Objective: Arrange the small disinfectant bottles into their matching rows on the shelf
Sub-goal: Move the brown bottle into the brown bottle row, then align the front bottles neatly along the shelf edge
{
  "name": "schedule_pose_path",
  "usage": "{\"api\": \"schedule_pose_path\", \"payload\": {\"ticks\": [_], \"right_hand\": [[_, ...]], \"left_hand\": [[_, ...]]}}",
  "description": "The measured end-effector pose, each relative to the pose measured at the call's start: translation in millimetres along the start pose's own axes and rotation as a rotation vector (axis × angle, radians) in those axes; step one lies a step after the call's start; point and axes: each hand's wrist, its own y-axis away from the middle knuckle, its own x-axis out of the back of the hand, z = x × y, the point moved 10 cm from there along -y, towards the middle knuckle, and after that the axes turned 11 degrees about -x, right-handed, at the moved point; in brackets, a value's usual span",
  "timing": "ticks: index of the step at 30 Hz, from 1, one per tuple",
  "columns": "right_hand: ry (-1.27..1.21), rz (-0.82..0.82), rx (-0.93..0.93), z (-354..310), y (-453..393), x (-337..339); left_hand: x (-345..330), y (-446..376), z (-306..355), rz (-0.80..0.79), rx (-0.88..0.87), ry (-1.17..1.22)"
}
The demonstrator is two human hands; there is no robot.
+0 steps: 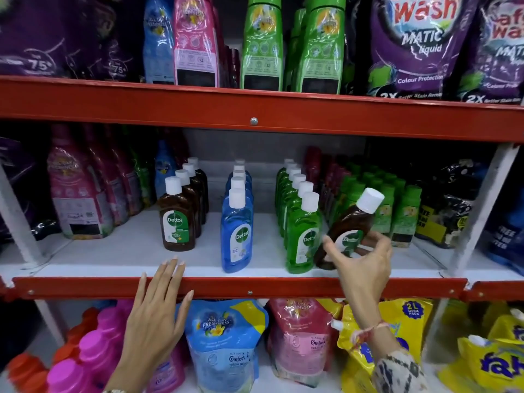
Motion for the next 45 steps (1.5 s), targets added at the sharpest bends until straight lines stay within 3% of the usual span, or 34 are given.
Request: {"api": "schedule_pose_path", "payload": {"ticks": [6, 13, 20, 28, 34, 39, 45], "right_hand": [[-0.174, -0.295, 0.019, -60, 95, -59], [-0.236, -0.444, 0.057, -96, 174, -144], [-0.040, -0.409, 0.010, -89, 188, -209], [0.131, -0.426, 0.022, -89, 191, -238], [0.146, -0.478, 0.098, -88, 195, -237], [0.095, -0.659, -0.032, -69, 187, -238], [0.093, -0.720, 0.007, -69, 190, -236]], "left_hand": [[8, 5, -35, -0.011, 0.011, -0.025], [16, 18, -72, -0.016, 0.021, -0.059], [18, 24, -81, 0.011, 0.009, 0.009], [17, 25, -84, 0.010, 0.005, 0.052], [23, 16, -81, 0.021, 0.149, 0.313], [22, -1, -71, -0.018, 0.306, 0.682], [10, -18, -67, -0.101, 0.379, 0.830]]}}
